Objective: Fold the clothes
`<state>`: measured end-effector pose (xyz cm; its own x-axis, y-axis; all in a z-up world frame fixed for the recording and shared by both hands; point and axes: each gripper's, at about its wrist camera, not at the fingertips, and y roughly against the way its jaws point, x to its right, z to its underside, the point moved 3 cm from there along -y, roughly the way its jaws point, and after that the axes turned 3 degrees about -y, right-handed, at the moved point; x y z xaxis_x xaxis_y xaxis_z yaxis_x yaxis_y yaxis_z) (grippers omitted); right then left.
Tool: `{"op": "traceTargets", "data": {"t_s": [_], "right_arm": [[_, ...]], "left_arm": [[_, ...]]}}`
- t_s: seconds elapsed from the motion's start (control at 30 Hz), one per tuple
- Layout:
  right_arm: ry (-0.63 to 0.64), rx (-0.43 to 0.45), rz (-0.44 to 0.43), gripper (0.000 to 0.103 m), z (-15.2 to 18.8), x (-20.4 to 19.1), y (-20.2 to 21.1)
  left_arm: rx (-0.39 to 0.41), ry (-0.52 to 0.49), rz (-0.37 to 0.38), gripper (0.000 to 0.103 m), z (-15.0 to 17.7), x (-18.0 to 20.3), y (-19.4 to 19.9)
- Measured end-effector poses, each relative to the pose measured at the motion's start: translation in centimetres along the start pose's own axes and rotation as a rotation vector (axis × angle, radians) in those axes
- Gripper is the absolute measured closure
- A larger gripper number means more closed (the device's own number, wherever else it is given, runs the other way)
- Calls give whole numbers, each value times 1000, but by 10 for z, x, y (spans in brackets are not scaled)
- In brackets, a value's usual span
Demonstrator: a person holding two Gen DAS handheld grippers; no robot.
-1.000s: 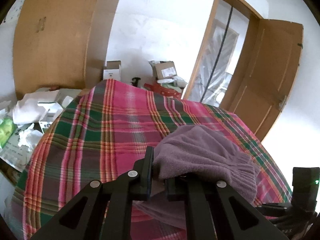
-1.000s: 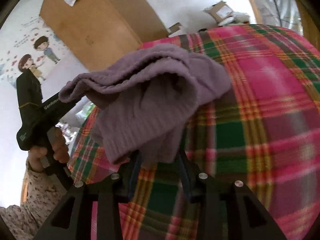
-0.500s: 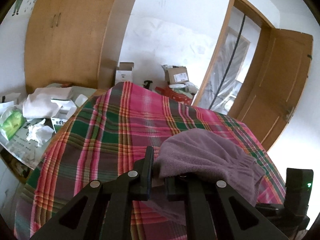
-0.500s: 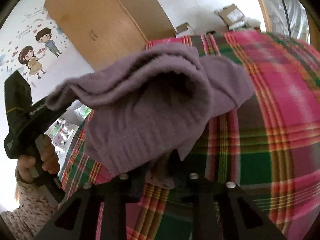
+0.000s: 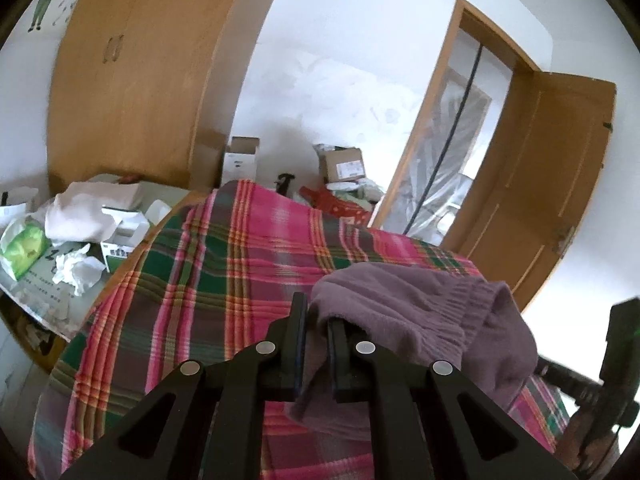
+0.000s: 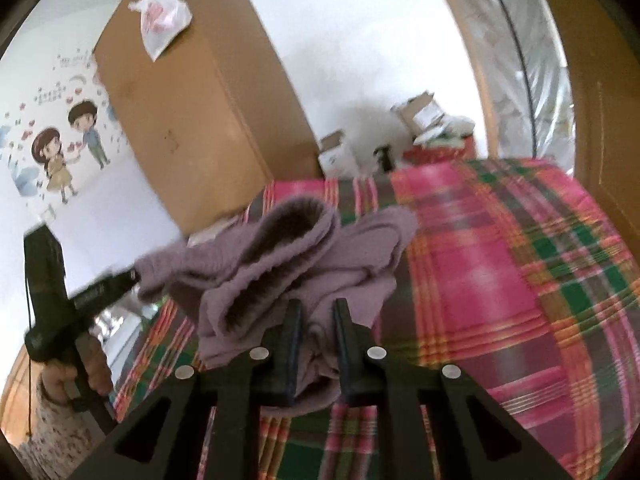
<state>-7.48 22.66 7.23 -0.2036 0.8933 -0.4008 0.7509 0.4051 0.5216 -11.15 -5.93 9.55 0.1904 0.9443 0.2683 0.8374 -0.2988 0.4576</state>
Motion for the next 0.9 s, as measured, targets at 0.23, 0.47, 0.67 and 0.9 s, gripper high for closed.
{"op": "traceTargets", "data": {"t_s": [0.23, 0.47, 0.67, 0.9], "right_arm": [[9, 105, 149, 91, -22, 23, 34], [-7, 92, 258, 97, -18, 49, 33], [-12, 118, 304, 97, -7, 42, 48], [104, 120, 196, 84, 0, 1, 53]], "left_arm": [[-11, 7, 23, 94, 12, 7, 6], [-91, 19, -36, 94, 44, -9, -1], [-146, 75, -93, 94, 64, -34, -2], [-159, 77, -123, 84, 76, -44, 13]]}}
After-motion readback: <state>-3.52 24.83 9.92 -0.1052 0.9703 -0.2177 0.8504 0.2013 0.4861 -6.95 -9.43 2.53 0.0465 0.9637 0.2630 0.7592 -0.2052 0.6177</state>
